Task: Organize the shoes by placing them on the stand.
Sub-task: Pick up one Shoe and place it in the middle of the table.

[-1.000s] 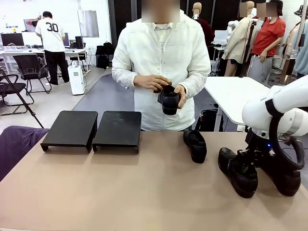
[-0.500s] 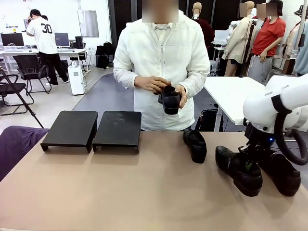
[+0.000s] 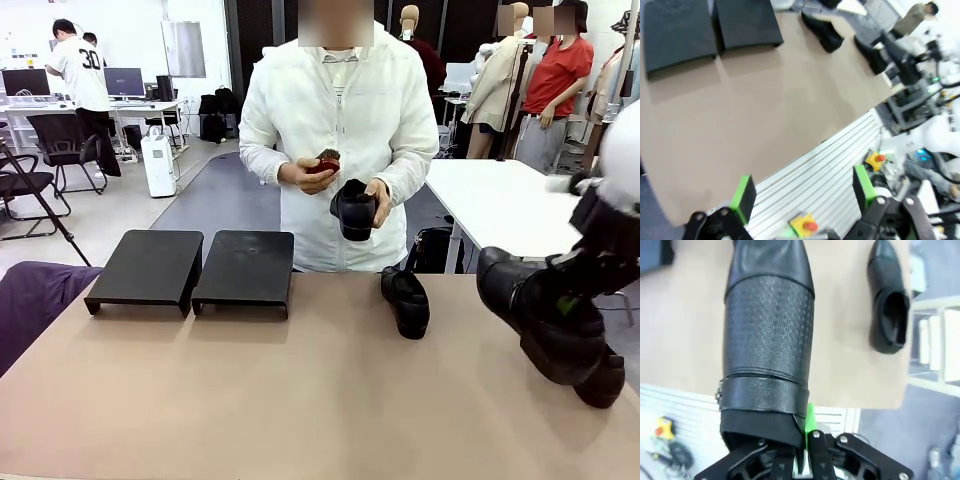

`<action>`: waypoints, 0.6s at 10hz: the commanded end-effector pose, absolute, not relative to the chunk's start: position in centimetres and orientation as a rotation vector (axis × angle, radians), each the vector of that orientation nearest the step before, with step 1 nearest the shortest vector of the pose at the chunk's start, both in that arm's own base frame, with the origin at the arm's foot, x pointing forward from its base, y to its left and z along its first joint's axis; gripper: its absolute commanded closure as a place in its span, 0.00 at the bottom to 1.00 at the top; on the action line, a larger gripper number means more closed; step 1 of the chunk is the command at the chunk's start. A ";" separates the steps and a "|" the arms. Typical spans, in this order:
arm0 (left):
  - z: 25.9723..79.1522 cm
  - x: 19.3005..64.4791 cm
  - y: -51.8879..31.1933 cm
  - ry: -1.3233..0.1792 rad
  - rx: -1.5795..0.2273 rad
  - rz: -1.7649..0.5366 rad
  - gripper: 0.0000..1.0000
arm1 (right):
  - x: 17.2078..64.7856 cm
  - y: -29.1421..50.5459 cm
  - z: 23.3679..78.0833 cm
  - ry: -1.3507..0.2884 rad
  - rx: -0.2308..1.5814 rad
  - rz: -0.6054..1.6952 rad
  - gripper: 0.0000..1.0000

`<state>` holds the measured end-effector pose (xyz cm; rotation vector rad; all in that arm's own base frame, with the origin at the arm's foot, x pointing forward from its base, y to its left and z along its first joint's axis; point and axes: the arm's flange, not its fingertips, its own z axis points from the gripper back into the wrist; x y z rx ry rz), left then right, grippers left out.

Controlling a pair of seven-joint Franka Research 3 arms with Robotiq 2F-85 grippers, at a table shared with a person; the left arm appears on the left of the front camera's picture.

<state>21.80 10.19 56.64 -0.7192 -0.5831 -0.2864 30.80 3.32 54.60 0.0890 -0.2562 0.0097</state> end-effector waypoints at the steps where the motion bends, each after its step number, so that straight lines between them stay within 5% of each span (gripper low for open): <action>1: 56.6 21.8 10.1 -0.596 -0.733 -0.304 0.00 | 26.7 4.5 54.5 -0.458 0.131 -0.138 1.00; 3: 56.6 21.8 10.1 -0.596 -0.733 -0.304 0.00 | 28.6 0.9 54.5 -0.641 0.078 -0.475 1.00; 4: 56.6 21.8 10.1 -0.596 -0.733 -0.304 0.00 | 26.8 3.5 57.5 -0.440 0.136 -0.185 1.00; 6: 56.6 21.8 10.1 -0.596 -0.733 -0.304 0.00 | 26.8 3.5 57.5 -0.440 0.136 -0.185 1.00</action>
